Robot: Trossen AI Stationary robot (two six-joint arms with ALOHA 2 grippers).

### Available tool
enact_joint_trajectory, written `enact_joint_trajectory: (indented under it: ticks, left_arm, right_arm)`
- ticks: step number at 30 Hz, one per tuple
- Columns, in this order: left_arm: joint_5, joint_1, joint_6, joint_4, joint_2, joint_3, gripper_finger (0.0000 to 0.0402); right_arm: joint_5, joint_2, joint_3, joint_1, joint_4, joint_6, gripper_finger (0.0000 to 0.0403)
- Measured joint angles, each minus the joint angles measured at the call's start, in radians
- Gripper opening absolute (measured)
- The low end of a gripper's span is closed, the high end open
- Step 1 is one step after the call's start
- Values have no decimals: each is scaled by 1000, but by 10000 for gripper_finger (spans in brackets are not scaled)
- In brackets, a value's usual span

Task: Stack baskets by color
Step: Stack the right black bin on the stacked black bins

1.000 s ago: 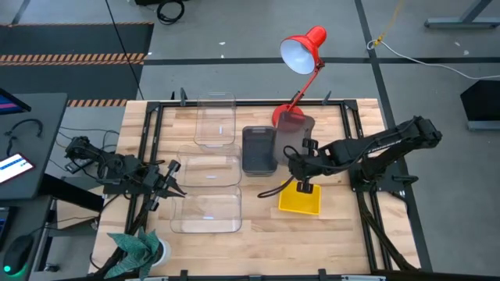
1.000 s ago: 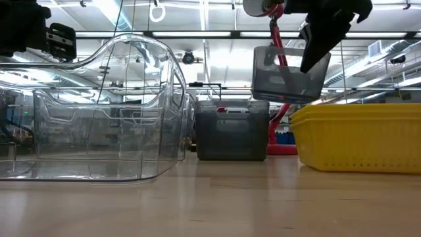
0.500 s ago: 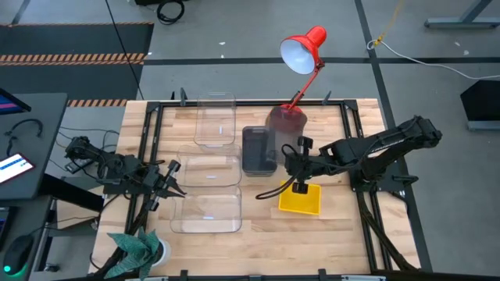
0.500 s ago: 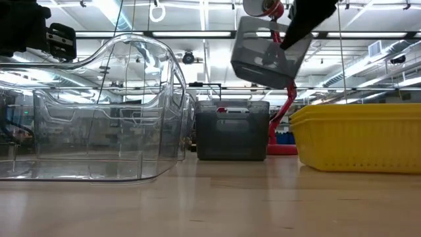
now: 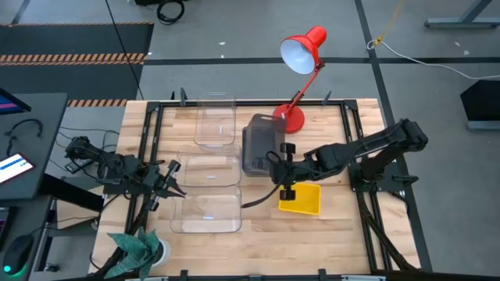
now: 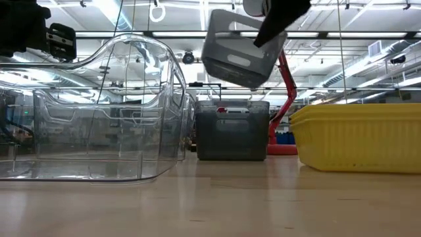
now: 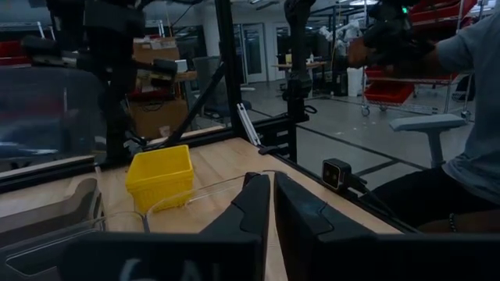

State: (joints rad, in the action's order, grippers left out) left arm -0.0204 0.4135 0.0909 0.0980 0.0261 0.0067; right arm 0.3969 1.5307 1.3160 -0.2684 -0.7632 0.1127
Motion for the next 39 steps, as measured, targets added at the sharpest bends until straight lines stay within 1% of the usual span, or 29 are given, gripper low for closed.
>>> enact_joint_trajectory:
  ticks: [5, 10, 18, 29, 34, 39]
  left_arm:
    - [0, 0, 0, 0, 0, 0, 30]
    - [0, 0, 0, 1, 0, 0, 36]
    - [0, 0, 0, 2, 0, 0, 28]
    - [0, 0, 0, 0, 0, 0, 38]
    - [0, 0, 0, 0, 0, 0, 39]
    - [0, 0, 0, 2, 7, 0, 33]
  right_arm:
    - [-2, 64, 118, 3, -79, -33, 4]
    - [-5, 105, 182, 5, -102, -51, 4]
    - [-25, 138, 189, 14, -99, -57, 4]
    - [-47, 185, 176, 60, -104, -67, 4]
    - [-39, 203, 166, 87, -119, -48, 4]
    - [-56, 226, 165, 103, -150, -4, 4]
